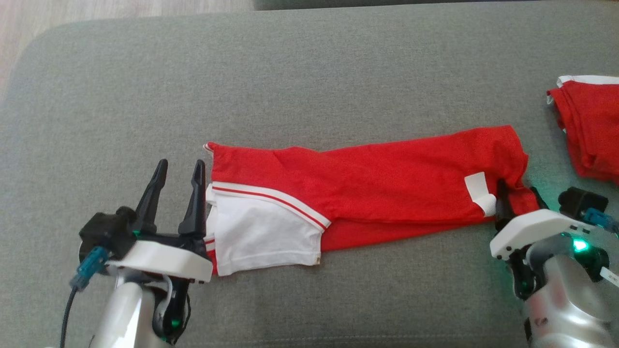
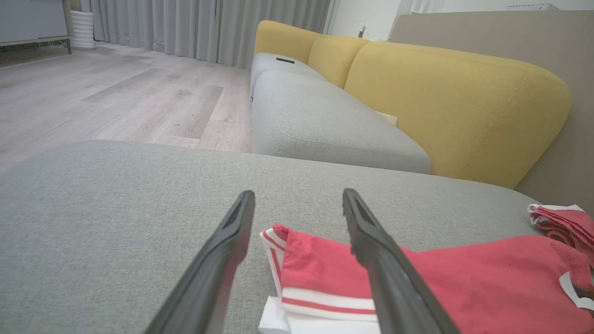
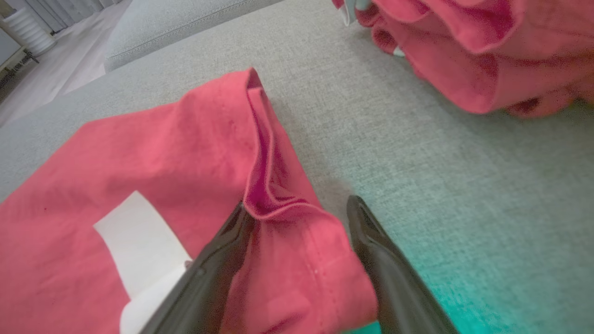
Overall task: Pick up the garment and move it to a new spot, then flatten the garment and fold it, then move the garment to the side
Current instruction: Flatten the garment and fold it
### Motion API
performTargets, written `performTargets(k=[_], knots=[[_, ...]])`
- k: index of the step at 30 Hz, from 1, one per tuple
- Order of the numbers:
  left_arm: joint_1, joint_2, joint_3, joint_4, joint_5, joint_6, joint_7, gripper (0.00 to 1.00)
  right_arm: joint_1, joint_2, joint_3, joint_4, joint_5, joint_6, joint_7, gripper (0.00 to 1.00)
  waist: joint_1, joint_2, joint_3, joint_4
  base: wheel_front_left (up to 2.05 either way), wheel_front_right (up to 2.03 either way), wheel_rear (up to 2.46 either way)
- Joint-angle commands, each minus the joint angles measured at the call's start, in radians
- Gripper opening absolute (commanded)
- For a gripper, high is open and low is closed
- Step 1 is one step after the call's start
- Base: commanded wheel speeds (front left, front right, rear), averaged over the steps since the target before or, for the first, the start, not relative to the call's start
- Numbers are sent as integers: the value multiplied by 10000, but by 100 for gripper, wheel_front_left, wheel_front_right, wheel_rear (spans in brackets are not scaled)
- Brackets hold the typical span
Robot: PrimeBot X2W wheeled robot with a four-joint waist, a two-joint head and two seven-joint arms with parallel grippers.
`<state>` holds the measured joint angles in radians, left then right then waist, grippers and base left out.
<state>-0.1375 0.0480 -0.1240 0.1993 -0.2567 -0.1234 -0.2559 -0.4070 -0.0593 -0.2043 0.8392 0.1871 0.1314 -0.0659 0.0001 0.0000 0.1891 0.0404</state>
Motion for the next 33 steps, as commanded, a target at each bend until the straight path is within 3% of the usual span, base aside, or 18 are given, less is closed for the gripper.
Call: performTargets(k=[1, 2, 3, 5, 12, 22, 28, 33], knots=[[-465, 25, 277, -280, 2, -20, -59, 100, -168, 88, 509, 172, 163, -7, 138, 100, -1, 0, 0, -25, 0, 0, 0], [-474, 24, 278, -278, -3, -23, -59, 100, -204, 88, 625, 278, 268, -7, 152, 100, -1, 0, -3, -36, 0, 0, 0], [-482, 24, 282, -275, -6, -24, -59, 100, -234, 88, 733, 356, 383, -7, 145, 61, -1, 0, -9, -47, 0, 0, 0], [-493, 24, 299, -269, -12, -27, -59, 100, -272, 89, 863, 457, 514, -7, 120, 0, -1, 0, -35, -74, 0, 0, 0], [-480, 23, 408, -264, -10, -36, -59, 100, -413, -444, 554, 459, 606, -7, -229, 0, -1, 0, -149, -139, 0, 0, 0], [-374, 23, 446, -300, -63, -43, -59, 100, -502, -1281, -826, 595, 142, -7, -413, 0, -1, 0, -345, -221, 0, 0, 0], [-228, 23, 439, -238, -84, -44, -59, 100, -544, -812, -558, 39, -31, -7, -343, 0, -1, 0, -663, -321, 0, 0, 0], [-56, 22, 427, -216, -102, -41, -59, 100, -386, -264, 270, -1127, 439, -7, 79, 0, -1, 0, -1101, -314, 0, 0, 0]])
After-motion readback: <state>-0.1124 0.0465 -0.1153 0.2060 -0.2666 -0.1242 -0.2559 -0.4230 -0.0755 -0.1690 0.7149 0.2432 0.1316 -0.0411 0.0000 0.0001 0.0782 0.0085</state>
